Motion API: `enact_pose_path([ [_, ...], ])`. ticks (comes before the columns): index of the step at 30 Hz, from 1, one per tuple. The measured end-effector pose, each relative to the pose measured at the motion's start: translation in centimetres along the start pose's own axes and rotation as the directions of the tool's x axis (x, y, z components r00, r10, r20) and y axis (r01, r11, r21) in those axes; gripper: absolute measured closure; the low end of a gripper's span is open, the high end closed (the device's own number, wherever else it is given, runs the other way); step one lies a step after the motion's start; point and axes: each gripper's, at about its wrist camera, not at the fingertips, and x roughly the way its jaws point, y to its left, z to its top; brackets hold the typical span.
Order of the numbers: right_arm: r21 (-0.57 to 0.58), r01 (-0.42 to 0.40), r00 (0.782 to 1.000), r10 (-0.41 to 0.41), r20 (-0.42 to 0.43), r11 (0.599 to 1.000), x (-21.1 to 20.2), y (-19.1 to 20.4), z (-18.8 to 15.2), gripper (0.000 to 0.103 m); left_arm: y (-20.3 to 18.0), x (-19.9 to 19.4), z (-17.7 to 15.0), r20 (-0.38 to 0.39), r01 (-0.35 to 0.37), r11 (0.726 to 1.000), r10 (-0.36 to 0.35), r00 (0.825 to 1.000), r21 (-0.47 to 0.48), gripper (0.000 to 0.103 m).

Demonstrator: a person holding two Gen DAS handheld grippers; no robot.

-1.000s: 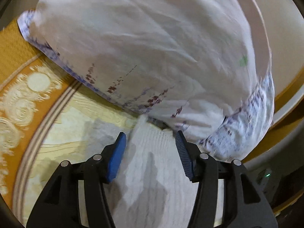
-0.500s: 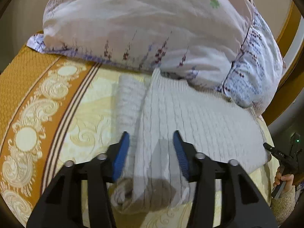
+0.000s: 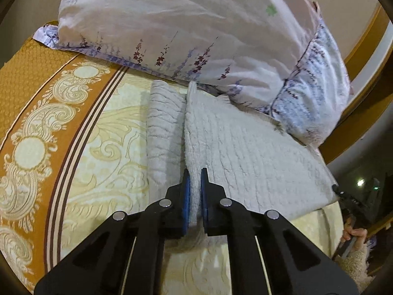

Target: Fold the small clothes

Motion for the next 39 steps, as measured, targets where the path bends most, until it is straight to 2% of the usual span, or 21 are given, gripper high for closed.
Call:
enact_pose_path([
  [4,-0.001,0.085,0.994,-0.085,-0.076,0.996,2.1,-0.7,-0.9,0.096,0.7,0.3,-0.9,-0.021,-0.007,1.000,0.007,1.000,-0.001,0.096],
  [10,-0.055,0.121,0.991,-0.124,-0.060,0.991,3.2,-0.1,-0.5,0.095,1.1,0.5,-1.5,-0.002,0.005,1.000,-0.005,1.000,-0.017,0.096],
  [13,-0.033,0.109,0.991,-0.112,-0.075,0.993,2.9,-0.4,-0.3,0.086,1.1,0.1,-1.6,0.008,0.015,1.000,-0.015,1.000,-0.023,0.095],
  [15,-0.015,0.123,0.992,-0.123,-0.035,0.992,1.9,-0.4,0.2,0.081,1.1,-0.3,-1.5,0.017,0.025,0.999,-0.024,1.000,-0.029,0.094],
  [16,-0.019,0.126,0.992,-0.126,-0.010,0.992,1.5,-0.2,0.4,0.078,1.0,-0.6,-1.4,0.023,0.027,0.999,-0.026,0.999,-0.031,0.091],
  [18,-0.044,0.094,0.995,-0.092,0.040,0.995,0.8,1.0,1.0,0.074,1.3,-1.3,-0.8,0.055,0.026,0.998,-0.023,0.998,-0.049,0.064],
  [19,-0.059,0.065,0.997,-0.063,0.036,0.996,1.0,1.7,1.3,0.072,1.4,-1.4,-0.5,0.067,0.020,0.998,-0.015,0.998,-0.060,0.042],
  [20,-0.070,0.049,0.999,-0.047,0.028,0.996,1.3,2.3,1.5,0.072,1.7,-1.5,0.0,0.085,0.007,0.997,0.000,0.996,-0.079,0.038],
  [24,-0.166,-0.023,0.999,0.015,-0.052,0.986,4.6,6.5,1.5,0.067,2.5,-0.8,1.8,0.077,0.012,0.992,-0.002,0.997,-0.127,0.031],
  [29,-0.267,-0.008,0.996,-0.017,-0.089,0.964,7.9,10.2,1.2,0.059,3.5,1.5,3.5,0.016,0.023,0.979,-0.020,1.000,-0.202,0.027],
  [34,-0.336,0.034,0.994,-0.066,-0.084,0.941,9.2,11.6,0.2,0.045,3.3,3.1,4.1,-0.013,0.010,0.981,-0.012,1.000,-0.192,0.026],
  [39,-0.353,0.033,0.994,-0.067,-0.084,0.935,9.4,11.7,0.1,0.042,2.0,3.8,4.2,-0.025,0.000,0.990,-0.004,1.000,-0.140,0.026],
])
